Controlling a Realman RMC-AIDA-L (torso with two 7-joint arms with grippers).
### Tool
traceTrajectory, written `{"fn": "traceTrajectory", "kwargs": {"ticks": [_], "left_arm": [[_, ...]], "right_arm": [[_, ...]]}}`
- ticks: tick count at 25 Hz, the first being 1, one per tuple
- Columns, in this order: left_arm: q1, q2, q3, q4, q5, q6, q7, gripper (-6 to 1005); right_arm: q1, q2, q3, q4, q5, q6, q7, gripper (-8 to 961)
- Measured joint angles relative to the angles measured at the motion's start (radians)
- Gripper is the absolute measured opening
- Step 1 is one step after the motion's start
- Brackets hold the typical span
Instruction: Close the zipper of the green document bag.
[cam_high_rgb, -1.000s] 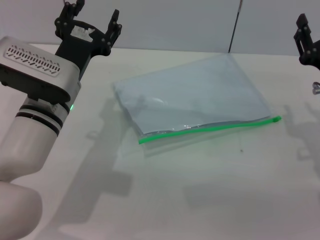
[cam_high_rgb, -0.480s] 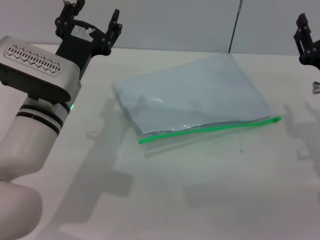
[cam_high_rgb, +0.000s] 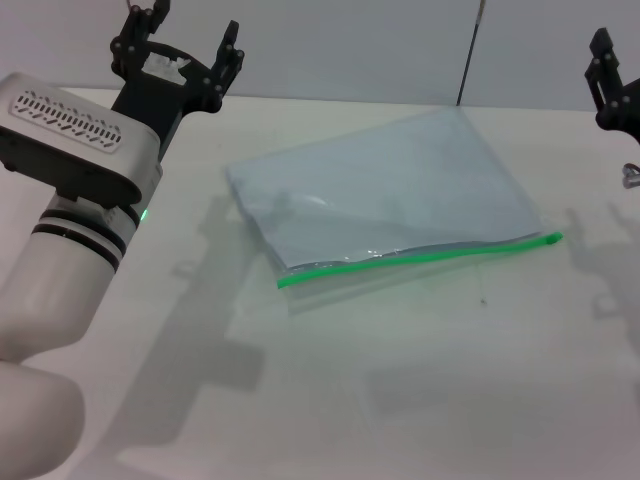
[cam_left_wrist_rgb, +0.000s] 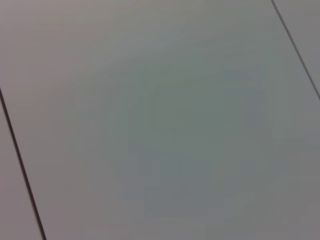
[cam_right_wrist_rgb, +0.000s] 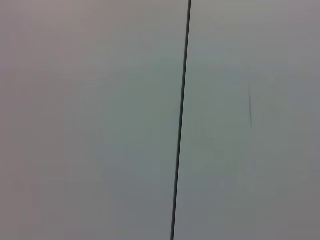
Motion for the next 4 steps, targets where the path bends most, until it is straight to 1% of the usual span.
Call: {"fn": "traceTrajectory", "kwargs": {"ticks": [4], "left_arm": [[-0.002, 0.000, 0.000, -0.001, 0.000, 0.002, 0.000, 741]], "right_arm": [[0.004, 0.001, 0.000, 0.006, 0.000, 0.000, 0.000, 529]]}}
